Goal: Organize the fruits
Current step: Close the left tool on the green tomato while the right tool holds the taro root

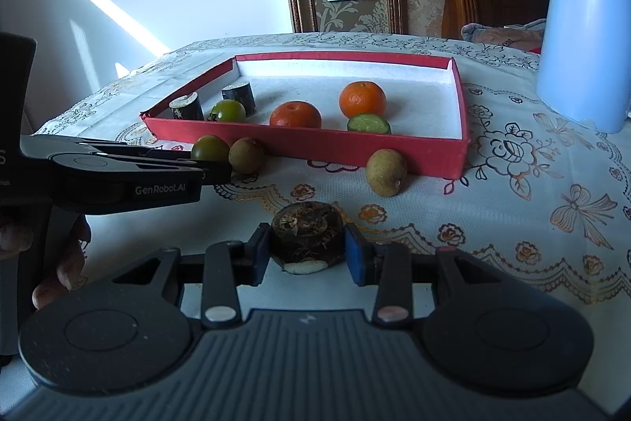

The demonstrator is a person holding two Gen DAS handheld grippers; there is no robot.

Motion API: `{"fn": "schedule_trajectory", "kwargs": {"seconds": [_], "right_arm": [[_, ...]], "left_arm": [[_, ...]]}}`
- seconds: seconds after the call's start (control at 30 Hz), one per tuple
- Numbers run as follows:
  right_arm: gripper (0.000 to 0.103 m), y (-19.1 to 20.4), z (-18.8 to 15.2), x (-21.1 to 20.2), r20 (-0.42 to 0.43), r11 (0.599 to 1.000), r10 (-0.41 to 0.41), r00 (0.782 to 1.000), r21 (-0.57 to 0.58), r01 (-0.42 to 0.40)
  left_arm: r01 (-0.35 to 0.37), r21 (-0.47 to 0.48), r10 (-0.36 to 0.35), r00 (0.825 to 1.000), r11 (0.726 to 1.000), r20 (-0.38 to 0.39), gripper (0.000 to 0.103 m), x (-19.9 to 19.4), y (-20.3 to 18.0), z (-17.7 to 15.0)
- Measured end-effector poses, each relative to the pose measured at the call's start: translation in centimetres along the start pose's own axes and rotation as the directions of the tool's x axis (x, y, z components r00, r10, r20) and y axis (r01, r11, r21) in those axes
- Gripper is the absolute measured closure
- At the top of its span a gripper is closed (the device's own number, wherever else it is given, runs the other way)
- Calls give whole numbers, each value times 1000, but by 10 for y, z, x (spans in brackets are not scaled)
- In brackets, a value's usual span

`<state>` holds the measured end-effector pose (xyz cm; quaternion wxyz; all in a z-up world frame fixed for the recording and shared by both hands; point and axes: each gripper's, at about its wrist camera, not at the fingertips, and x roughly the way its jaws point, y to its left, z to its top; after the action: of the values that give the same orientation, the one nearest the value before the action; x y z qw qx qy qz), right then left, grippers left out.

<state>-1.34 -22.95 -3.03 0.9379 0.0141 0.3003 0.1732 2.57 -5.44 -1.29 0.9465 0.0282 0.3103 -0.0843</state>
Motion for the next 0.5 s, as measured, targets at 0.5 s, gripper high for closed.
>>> {"fn": "schedule_trajectory", "kwargs": {"seconds": [0.5], "right_arm": [[66, 7, 4, 7, 0, 999, -33, 999, 0, 33]], "left_arm": [[-21, -47, 21, 1000, 999, 10, 73, -13, -3, -10]]}}
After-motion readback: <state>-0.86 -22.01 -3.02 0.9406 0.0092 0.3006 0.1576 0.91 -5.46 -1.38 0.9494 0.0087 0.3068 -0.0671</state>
